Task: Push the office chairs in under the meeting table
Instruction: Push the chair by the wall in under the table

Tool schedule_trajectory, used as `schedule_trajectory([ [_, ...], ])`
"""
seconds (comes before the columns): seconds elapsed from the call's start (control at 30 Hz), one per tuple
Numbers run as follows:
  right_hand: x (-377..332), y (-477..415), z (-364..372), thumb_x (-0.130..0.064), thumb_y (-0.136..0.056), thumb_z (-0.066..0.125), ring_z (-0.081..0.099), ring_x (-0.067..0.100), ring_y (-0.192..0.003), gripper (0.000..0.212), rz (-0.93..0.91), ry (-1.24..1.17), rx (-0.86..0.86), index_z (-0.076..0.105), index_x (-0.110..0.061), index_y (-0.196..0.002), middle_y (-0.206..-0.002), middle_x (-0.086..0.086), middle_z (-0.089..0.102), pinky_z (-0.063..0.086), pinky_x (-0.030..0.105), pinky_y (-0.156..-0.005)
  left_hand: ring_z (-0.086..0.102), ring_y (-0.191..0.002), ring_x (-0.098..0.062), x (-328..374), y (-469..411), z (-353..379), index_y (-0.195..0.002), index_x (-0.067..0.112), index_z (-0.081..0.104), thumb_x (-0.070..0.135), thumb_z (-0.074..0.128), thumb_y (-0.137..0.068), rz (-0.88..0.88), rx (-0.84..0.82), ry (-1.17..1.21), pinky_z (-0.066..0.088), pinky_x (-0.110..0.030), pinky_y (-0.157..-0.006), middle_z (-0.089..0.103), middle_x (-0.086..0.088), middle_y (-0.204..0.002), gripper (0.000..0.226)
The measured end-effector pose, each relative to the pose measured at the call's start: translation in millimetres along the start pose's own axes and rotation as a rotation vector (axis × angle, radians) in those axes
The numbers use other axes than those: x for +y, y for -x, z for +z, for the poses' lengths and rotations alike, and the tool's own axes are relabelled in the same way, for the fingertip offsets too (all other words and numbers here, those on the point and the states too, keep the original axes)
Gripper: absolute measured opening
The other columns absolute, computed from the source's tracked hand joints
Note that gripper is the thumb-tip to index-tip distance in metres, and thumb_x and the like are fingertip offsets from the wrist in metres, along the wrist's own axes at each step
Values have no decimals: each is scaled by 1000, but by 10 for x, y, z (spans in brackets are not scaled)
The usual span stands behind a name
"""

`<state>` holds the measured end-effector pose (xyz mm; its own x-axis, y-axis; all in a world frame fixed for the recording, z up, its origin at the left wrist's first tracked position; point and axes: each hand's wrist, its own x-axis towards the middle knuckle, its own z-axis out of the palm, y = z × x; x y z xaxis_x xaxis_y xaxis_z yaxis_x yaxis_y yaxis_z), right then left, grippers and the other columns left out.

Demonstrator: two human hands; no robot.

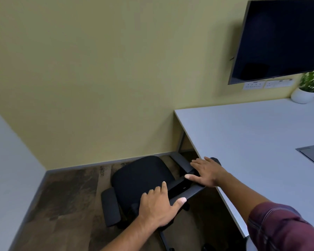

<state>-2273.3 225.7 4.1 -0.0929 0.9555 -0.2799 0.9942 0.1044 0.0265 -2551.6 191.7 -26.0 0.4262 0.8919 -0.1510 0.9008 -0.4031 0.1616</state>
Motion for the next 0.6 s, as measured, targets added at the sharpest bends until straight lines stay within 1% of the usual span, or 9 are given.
schedule_trajectory([
  [0.03, 74, -17, 2, -103, -82, -3, 48, 27, -148, 125, 4, 10, 12, 53, -21, -157, -160, 4, 57, 31, 48, -127, 57, -137, -32, 25, 25, 3, -169, 17, 26, 106, -13, -69, -28, 15, -22, 43, -55, -110, 57, -9, -156, 139],
  [0.07, 131, -27, 13, -104, -80, -4, 58, 26, -132, 123, 3, 15, 34, 63, -22, -145, -143, 3, 68, 41, 47, -118, 58, -136, -32, 52, 47, 1, -167, 18, 30, 105, -18, -68, -61, 20, -47, 43, -56, -108, 59, -9, -154, 141],
  [0.1, 179, -32, 33, -104, -79, -5, 63, 23, -117, 121, -6, 17, 61, 69, -24, -130, -125, 1, 73, 46, 45, -109, 59, -133, -33, 82, 68, 10, -165, 18, 35, 103, -21, -68, -93, 27, -69, 44, -56, -106, 61, -9, -151, 141],
  [0.13, 214, -36, 61, -104, -79, -6, 63, 20, -104, 116, -22, 17, 91, 71, -26, -116, -109, -3, 72, 48, 44, -103, 61, -130, -33, 109, 86, 30, -162, 18, 40, 102, -23, -69, -117, 42, -88, 44, -55, -105, 64, -9, -146, 141],
  [0.2, 266, -35, 136, -101, -85, -3, 58, 15, -87, 100, -54, 9, 153, 66, -30, -95, -90, -8, 64, 50, 43, -98, 65, -122, -33, 144, 118, 65, -155, 18, 50, 100, -20, -75, -130, 83, -124, 47, -54, -100, 69, -9, -136, 134],
  [0.27, 294, -7, 210, -97, -90, 0, 56, 11, -80, 93, -73, -14, 198, 64, -29, -88, -82, -10, 62, 50, 42, -96, 68, -113, -32, 147, 142, 72, -146, 18, 57, 98, -15, -81, -112, 120, -153, 49, -53, -95, 73, -8, -126, 126],
  [0.37, 278, 36, 266, -95, -92, 0, 57, 11, -78, 96, -69, -32, 229, 69, -28, -88, -79, -9, 63, 49, 40, -93, 69, -106, -30, 91, 156, 49, -134, 19, 62, 95, -15, -84, -72, 139, -163, 51, -51, -91, 74, -6, -116, 119],
  [0.53, 109, 150, 353, -90, -96, 4, 57, 11, -74, 91, -11, -51, 282, 67, -27, -81, -75, -8, 63, 49, 38, -88, 68, -104, -25, -127, 169, 5, -128, 24, 62, 95, -11, -85, 6, 156, -146, 49, -48, -91, 72, 1, -113, 110],
  [0.6, 9, 226, 401, -86, -99, 9, 57, 11, -77, 84, 17, -56, 298, 66, -28, -81, -79, -7, 65, 50, 39, -89, 68, -107, -24, -249, 181, -4, -134, 24, 61, 95, -9, -87, 35, 152, -141, 49, -47, -94, 73, 1, -118, 110],
])
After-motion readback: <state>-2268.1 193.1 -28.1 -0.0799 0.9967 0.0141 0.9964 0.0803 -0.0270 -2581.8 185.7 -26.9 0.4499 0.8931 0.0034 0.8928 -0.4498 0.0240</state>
